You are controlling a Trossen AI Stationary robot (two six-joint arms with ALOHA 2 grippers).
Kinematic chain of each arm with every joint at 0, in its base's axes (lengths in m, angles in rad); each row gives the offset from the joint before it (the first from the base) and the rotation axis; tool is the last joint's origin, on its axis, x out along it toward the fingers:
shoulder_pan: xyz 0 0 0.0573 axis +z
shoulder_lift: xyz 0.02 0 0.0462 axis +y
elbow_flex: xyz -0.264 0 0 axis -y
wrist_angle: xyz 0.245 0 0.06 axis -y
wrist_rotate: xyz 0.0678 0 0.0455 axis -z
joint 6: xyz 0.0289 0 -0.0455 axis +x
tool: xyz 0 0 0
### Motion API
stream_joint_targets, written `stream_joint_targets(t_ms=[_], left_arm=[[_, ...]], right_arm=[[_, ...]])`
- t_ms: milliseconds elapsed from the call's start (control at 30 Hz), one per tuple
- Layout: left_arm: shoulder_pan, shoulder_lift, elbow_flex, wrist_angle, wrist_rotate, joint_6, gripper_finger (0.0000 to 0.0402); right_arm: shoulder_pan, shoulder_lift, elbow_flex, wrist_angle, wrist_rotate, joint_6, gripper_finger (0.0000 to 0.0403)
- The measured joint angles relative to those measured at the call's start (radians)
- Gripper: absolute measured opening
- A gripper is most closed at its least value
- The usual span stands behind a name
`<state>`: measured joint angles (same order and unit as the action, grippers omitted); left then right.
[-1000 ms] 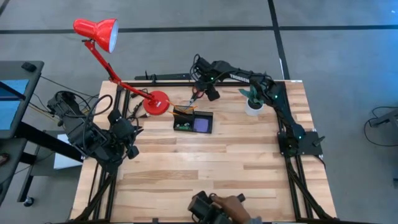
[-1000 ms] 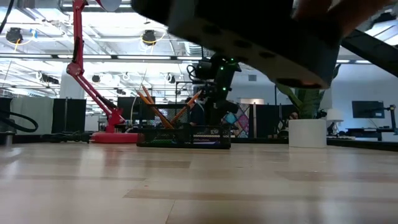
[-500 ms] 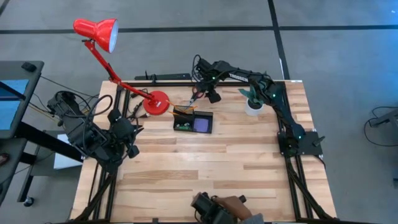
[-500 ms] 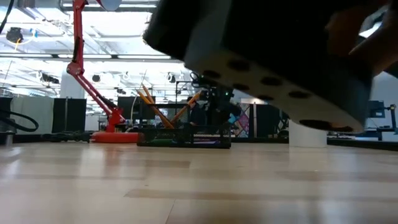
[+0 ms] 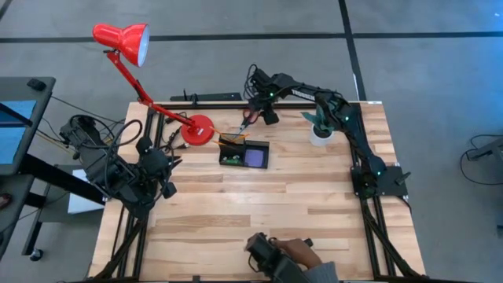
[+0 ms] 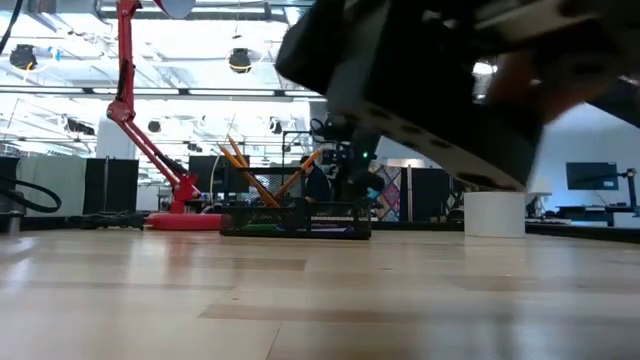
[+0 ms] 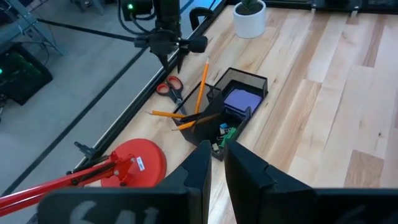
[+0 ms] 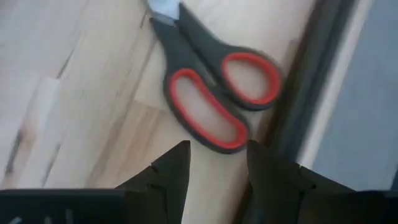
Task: Pick and place office supplies into organizer
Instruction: Put the black scissors into the black desk organizer
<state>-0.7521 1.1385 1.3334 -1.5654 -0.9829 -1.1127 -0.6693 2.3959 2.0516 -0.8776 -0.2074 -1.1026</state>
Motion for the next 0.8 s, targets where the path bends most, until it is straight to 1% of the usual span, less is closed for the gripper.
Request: stream_joint_targets(t_ms=[100,200,267,333,467,567,600,800], left_arm=[[0.0,0.0,0.0,0.004,0.0,-0.004,0.0036],[0.0,0.0,0.0,0.008,-0.001,-0.006,0.0036],[0.0,0.0,0.0,0.008,-0.001,-0.007,0.0036],[0.0,0.0,0.0,0.009,-0.002,-0.011,0.0036],[0.0,0.0,0.0,0.01,-0.01,-0.024,0.0036],[0.0,0.0,0.0,0.01,-0.01,-0.024,0.0036],[0.0,0.0,0.0,0.01,-0.01,-0.024,0.0036],[0.0,0.0,0.0,0.009,-0.01,-0.024,0.0036]], right_arm=[[-0.011,-0.009,0.018,0.025,-0.013,-0.028,0.0146],[-0.022,-0.01,0.018,0.034,-0.049,-0.064,0.0137],[-0.022,-0.009,0.017,0.044,-0.046,-0.098,0.0128],[-0.02,-0.009,0.017,0.086,-0.057,-0.089,0.0114],[-0.006,-0.009,0.017,0.118,-0.087,-0.084,0.0065],[0.006,-0.005,0.017,0.103,-0.087,-0.085,0.0017],[0.009,-0.003,0.017,0.082,-0.092,-0.084,0.0009],[0.005,0.0,0.001,0.014,-0.077,-0.084,0.0002]])
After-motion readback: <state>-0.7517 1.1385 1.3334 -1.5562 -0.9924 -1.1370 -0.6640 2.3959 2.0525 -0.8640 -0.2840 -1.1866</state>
